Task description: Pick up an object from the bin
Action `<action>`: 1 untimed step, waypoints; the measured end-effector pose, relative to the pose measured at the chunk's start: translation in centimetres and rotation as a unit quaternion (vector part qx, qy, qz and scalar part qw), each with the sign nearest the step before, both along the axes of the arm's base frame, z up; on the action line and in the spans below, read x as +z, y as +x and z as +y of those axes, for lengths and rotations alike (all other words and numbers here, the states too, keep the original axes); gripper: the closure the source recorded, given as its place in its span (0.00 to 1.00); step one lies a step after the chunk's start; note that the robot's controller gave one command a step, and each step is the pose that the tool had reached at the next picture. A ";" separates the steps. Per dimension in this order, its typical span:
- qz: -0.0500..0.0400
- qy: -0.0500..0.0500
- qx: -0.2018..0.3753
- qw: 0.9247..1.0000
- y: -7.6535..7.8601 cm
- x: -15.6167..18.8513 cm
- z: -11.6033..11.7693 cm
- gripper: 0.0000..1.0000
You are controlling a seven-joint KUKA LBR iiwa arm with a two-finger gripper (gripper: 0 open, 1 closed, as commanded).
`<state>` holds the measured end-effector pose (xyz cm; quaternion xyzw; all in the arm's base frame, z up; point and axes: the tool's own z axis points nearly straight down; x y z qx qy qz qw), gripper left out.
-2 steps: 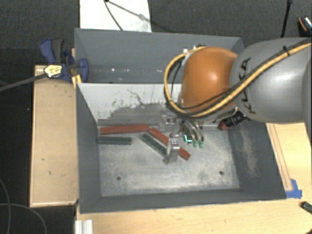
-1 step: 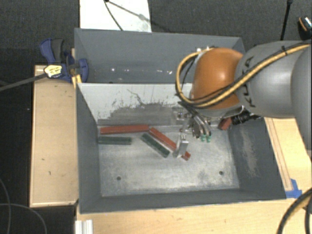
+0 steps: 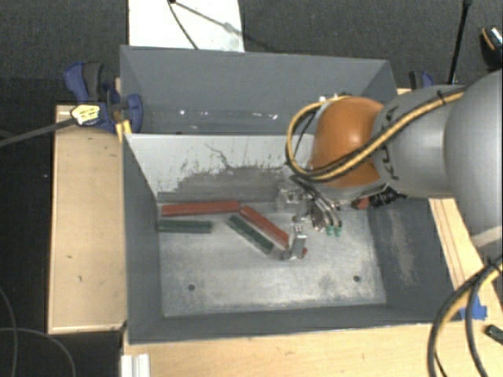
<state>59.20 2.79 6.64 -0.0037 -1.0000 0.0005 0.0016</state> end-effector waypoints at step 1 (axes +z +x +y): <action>-0.003 0.001 -0.001 1.000 0.1 0.5 0.2 1.00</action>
Offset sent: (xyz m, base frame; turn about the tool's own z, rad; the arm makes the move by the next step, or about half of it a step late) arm 0.0000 0.0000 0.0000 0.0000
